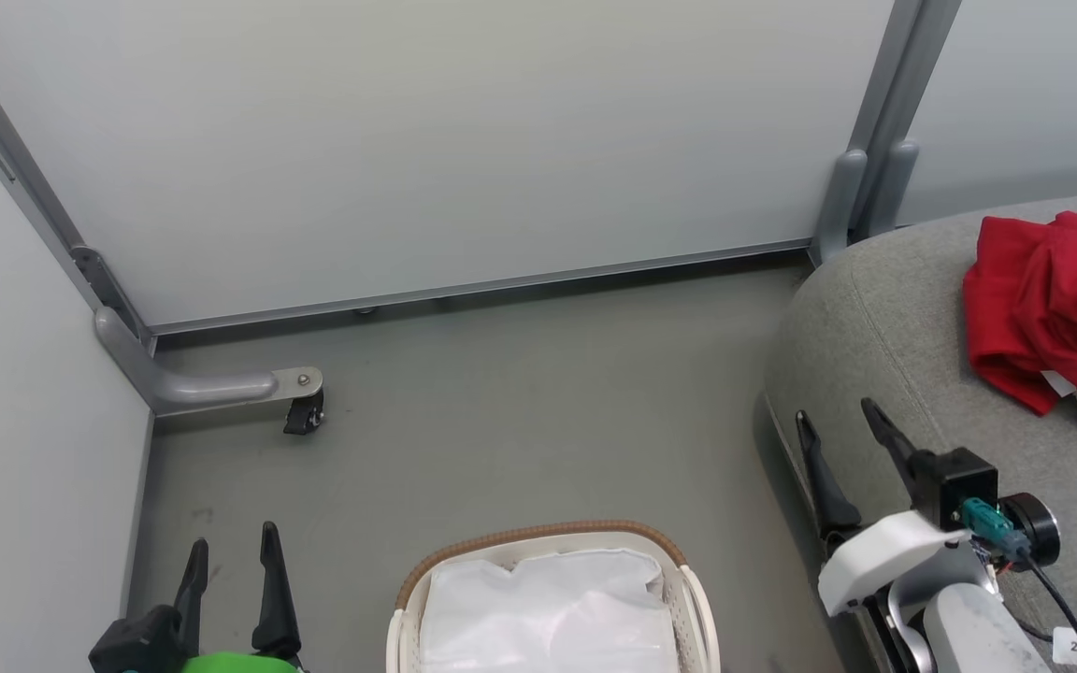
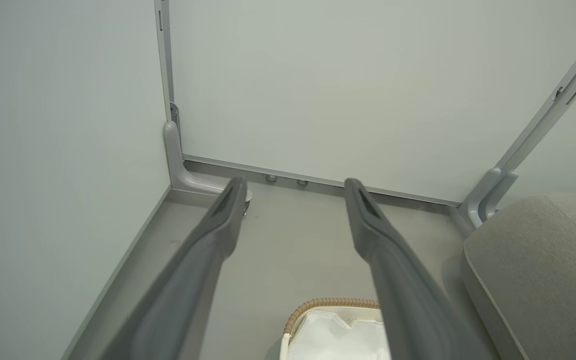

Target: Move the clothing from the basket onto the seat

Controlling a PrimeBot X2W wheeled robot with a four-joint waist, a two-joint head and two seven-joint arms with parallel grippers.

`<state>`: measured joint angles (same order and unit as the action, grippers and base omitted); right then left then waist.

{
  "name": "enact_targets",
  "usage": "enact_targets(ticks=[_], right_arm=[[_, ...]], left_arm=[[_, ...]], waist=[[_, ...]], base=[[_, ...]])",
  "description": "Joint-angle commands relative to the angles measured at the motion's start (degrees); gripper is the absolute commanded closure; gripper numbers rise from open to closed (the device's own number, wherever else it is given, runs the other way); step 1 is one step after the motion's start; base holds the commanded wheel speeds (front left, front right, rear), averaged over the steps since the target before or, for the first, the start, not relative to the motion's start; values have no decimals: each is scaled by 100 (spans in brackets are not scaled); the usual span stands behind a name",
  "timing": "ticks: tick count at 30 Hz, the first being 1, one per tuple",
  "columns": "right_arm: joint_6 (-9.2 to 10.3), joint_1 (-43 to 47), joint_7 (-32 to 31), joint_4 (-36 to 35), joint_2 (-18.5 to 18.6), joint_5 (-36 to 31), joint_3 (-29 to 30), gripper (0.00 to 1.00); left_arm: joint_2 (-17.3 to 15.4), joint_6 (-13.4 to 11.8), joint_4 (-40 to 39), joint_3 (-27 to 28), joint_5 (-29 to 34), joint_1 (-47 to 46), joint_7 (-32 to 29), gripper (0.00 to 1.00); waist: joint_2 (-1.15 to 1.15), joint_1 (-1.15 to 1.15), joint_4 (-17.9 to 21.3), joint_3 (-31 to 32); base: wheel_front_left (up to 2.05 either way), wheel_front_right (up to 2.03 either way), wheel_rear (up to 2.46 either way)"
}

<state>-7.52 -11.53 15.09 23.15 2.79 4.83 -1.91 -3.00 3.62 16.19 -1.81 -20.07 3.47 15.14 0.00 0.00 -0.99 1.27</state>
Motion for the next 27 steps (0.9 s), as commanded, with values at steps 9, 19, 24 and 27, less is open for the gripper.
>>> enact_targets(ticks=[9, 19, 24, 27], right_arm=[[6, 660, 10, -303, 22, 279, -64, 0], [6, 767, 10, -325, 21, 396, -85, 0], [7, 771, 11, -326, 21, 433, -113, 0], [6, 782, 11, -330, 21, 448, -126, 0]], left_arm=[[9, 121, 60, -88, -3, 219, 0, 0], [9, 62, 120, -203, -35, 225, 0, 0], [8, 43, 162, -215, 12, 217, 0, 0], [7, 36, 191, -210, 30, 208, 0, 0]], waist=[[0, 0, -20, 82], [0, 0, -29, 123], [0, 0, -27, 125], [0, 0, -26, 121]], base=[[0, 0, 0], [0, 0, 0], [0, 0, 0], [0, 0, 0]])
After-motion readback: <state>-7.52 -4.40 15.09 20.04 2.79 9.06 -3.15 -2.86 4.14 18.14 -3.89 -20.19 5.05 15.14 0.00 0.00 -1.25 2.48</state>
